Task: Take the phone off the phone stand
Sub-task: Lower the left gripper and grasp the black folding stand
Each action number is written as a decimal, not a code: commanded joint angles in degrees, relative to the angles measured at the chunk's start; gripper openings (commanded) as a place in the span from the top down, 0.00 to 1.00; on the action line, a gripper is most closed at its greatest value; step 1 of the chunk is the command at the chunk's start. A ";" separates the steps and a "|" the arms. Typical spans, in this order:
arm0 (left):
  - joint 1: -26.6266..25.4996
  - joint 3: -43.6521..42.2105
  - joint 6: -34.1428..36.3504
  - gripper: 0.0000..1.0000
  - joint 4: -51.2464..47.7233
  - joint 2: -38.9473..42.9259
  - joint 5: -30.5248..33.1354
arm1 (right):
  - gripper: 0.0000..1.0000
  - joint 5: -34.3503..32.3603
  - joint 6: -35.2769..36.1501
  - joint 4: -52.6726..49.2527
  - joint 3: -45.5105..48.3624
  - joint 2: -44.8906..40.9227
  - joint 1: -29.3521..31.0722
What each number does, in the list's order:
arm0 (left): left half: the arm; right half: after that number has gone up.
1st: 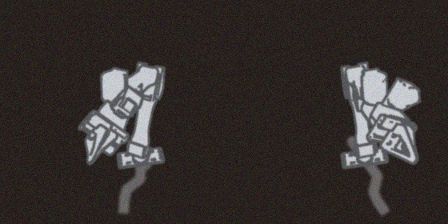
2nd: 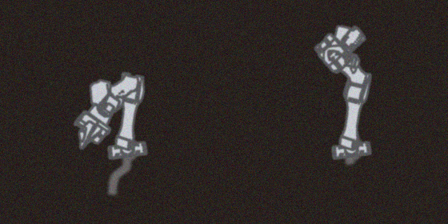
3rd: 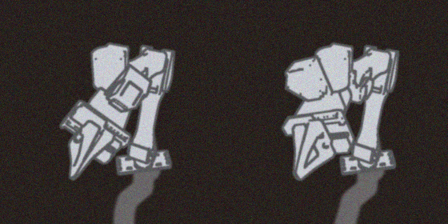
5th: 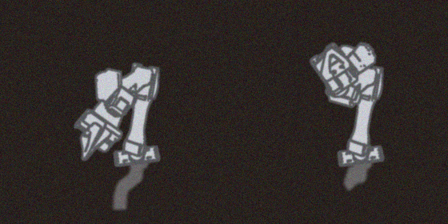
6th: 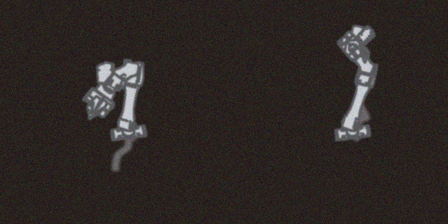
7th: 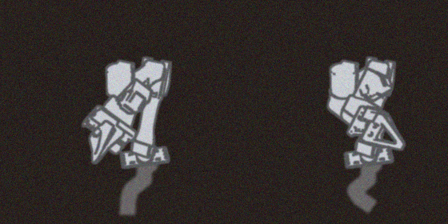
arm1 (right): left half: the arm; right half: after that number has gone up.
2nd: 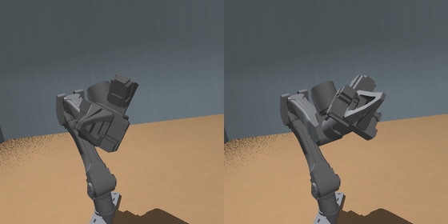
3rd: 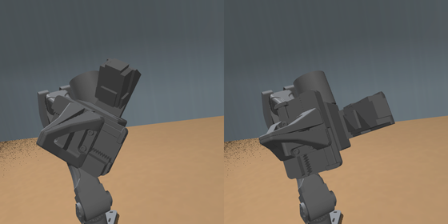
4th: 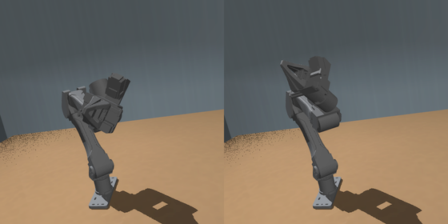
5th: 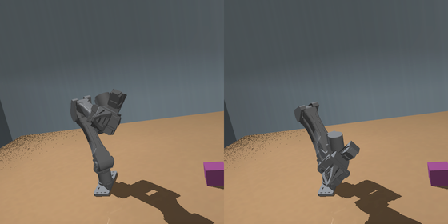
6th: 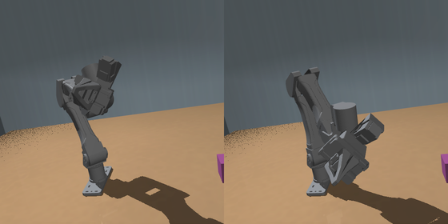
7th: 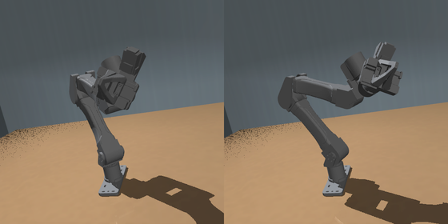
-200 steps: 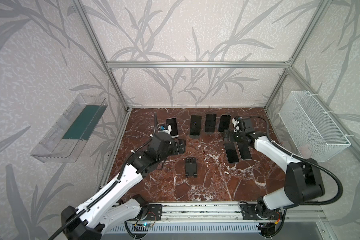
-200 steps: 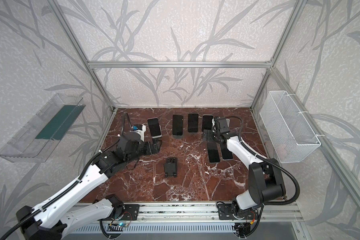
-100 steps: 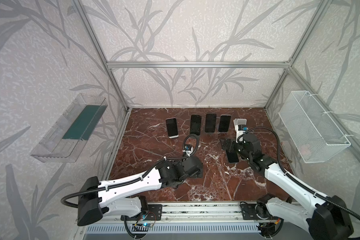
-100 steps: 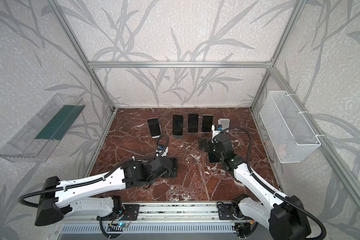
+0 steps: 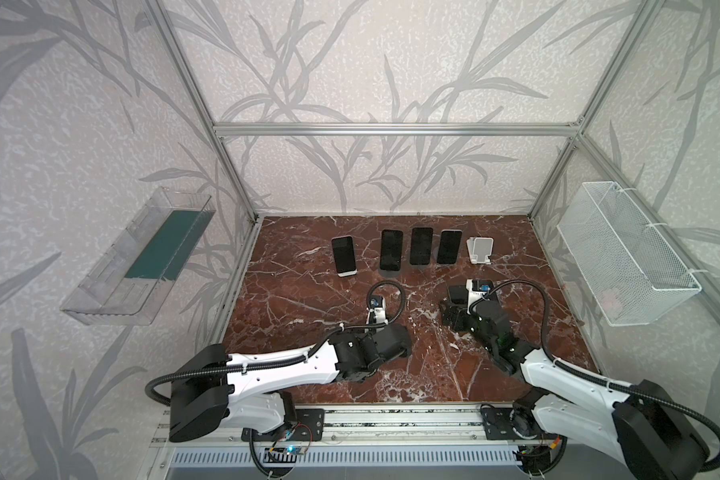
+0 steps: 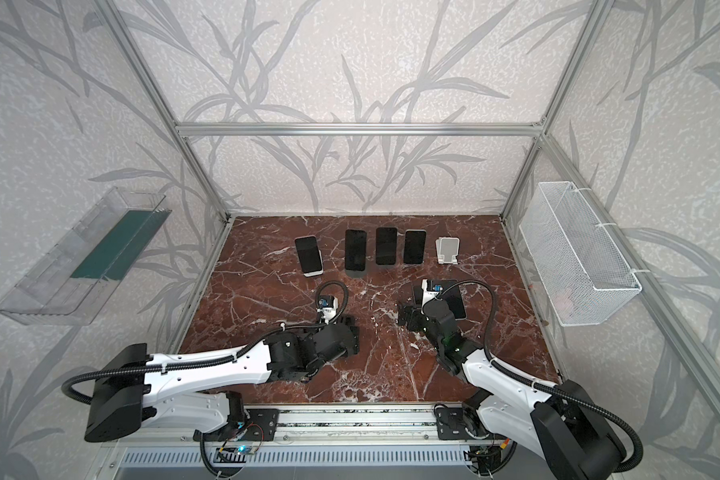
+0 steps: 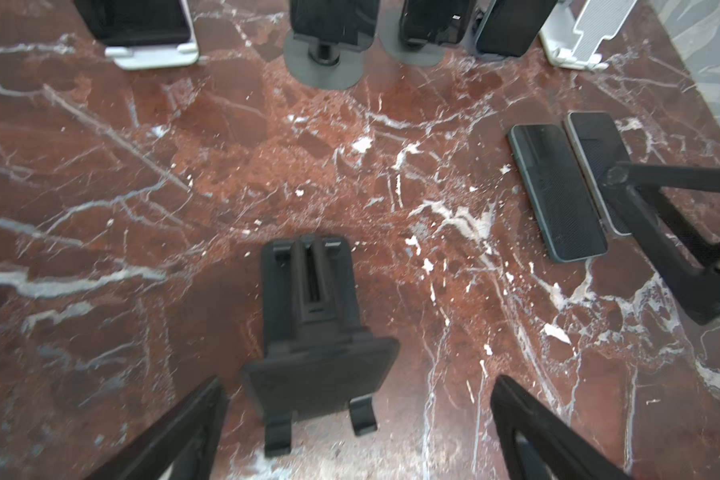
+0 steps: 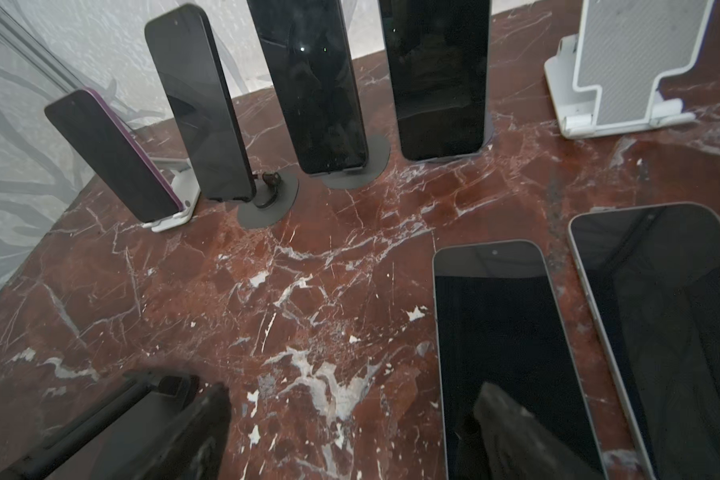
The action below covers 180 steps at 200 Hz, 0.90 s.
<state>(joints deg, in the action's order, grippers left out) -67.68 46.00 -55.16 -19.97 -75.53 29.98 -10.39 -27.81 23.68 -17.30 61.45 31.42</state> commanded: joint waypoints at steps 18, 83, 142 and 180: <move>-0.08 -0.07 -0.24 0.01 0.62 -3.63 6.52 | 0.06 -5.12 -0.15 6.36 -0.41 0.40 0.29; 1.10 -0.12 -0.72 0.06 2.20 -8.98 4.97 | 0.05 -5.08 -0.39 6.90 -1.89 4.76 0.29; 3.28 -2.92 2.15 0.17 6.98 -9.72 2.19 | 0.05 -5.40 -0.36 7.00 -2.05 5.52 0.31; 3.52 -2.73 4.25 0.28 5.79 -9.83 3.73 | 0.05 -5.07 -0.22 6.60 -2.33 5.52 0.28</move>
<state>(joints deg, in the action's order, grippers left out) -64.29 43.24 -52.14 -13.39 -85.38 31.20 -14.57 -27.90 29.17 -17.89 67.13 31.46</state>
